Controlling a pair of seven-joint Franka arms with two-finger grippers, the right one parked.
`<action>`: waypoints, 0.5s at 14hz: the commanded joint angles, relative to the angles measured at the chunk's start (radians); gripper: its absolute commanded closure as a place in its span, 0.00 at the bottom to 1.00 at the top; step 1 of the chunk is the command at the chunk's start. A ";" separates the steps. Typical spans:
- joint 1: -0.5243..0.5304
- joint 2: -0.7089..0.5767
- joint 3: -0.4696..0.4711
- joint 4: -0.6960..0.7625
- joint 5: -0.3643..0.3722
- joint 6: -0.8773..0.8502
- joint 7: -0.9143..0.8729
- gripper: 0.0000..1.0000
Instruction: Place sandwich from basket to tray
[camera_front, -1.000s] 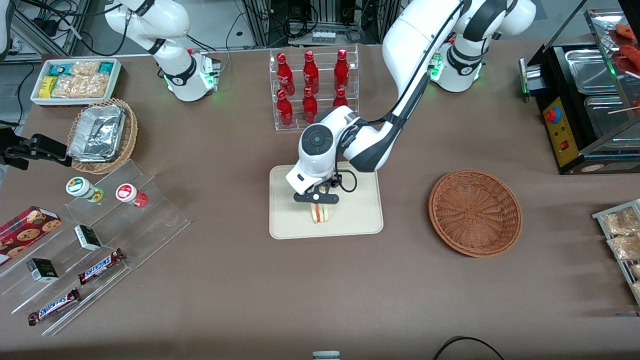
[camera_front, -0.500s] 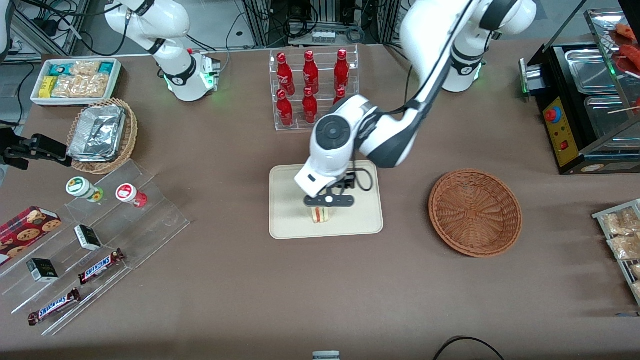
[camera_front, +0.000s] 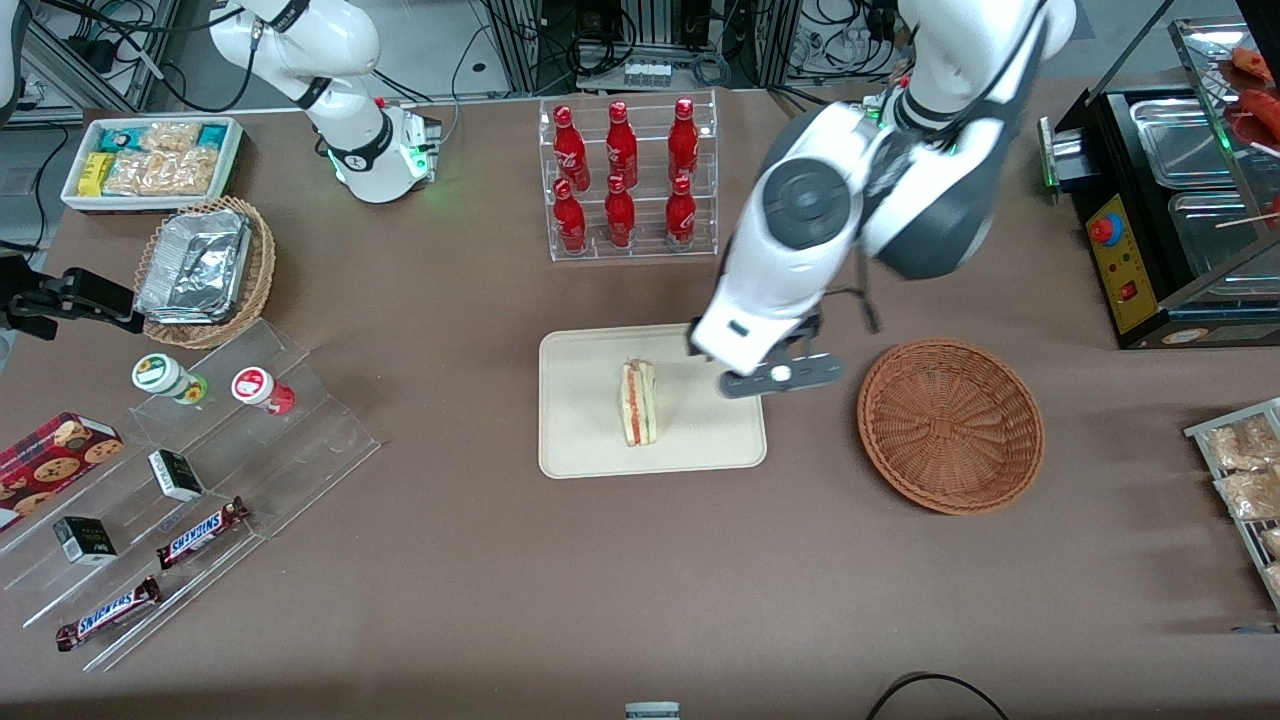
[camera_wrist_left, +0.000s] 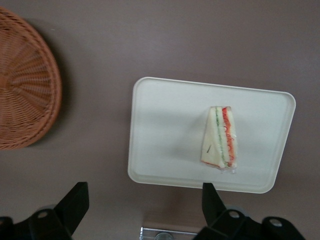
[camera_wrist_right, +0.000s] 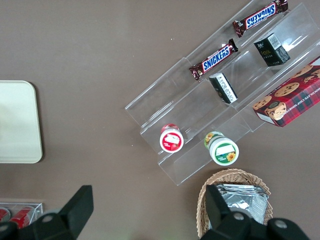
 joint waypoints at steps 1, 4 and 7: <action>0.067 -0.123 -0.007 -0.087 0.002 -0.046 -0.009 0.00; 0.142 -0.183 -0.007 -0.095 0.031 -0.128 0.083 0.00; 0.220 -0.248 -0.007 -0.145 0.048 -0.145 0.182 0.00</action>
